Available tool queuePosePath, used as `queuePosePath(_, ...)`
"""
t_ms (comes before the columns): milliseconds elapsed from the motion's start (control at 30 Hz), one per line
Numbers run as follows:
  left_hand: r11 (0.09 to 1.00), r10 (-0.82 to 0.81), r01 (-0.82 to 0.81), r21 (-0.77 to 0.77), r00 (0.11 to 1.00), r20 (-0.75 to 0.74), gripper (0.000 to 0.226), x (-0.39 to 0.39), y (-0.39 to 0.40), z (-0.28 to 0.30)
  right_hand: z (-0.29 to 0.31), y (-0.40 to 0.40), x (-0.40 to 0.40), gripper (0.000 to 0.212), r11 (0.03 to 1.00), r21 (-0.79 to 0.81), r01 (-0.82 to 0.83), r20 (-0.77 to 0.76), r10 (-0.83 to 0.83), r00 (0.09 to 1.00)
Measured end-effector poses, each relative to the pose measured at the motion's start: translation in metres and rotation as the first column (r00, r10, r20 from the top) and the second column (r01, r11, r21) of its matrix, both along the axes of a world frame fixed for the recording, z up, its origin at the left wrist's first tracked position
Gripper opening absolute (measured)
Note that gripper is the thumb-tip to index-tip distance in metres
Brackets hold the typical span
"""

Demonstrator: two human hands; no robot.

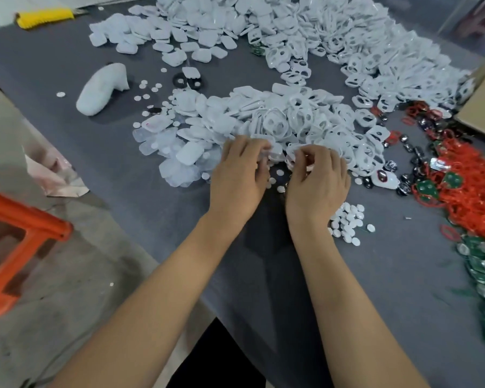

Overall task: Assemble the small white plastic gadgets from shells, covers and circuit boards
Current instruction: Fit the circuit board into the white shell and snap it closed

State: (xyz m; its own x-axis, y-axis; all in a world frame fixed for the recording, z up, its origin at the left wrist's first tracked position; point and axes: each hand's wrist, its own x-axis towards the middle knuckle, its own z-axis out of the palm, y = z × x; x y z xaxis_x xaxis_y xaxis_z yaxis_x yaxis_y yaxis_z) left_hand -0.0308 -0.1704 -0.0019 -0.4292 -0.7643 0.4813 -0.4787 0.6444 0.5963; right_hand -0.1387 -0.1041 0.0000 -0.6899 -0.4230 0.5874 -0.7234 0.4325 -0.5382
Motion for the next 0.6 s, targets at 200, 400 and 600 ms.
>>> queuePosePath(200, 0.994, 0.091, -0.077, -0.076, 0.976, 0.199, 0.032, -0.008, -0.011, -0.005, 0.002, 0.006, 0.0, 0.023, 0.968, -0.251, -0.024, 0.113, 0.054, 0.992)
queuePosePath(400, 0.983, 0.095, -0.095, -0.159, 0.995, -0.006, 0.014, -0.005, -0.009, -0.003, 0.002, 0.01, 0.006, 0.02, 0.941, -0.295, -0.164, 0.114, 0.205, 0.972)
queuePosePath(600, 0.996, 0.082, -0.068, 0.056, 0.953, -0.291, 0.023, 0.035, -0.005, 0.005, 0.0, -0.005, 0.026, 0.02, 0.914, -0.13, -0.385, 0.028, 0.391, 0.92)
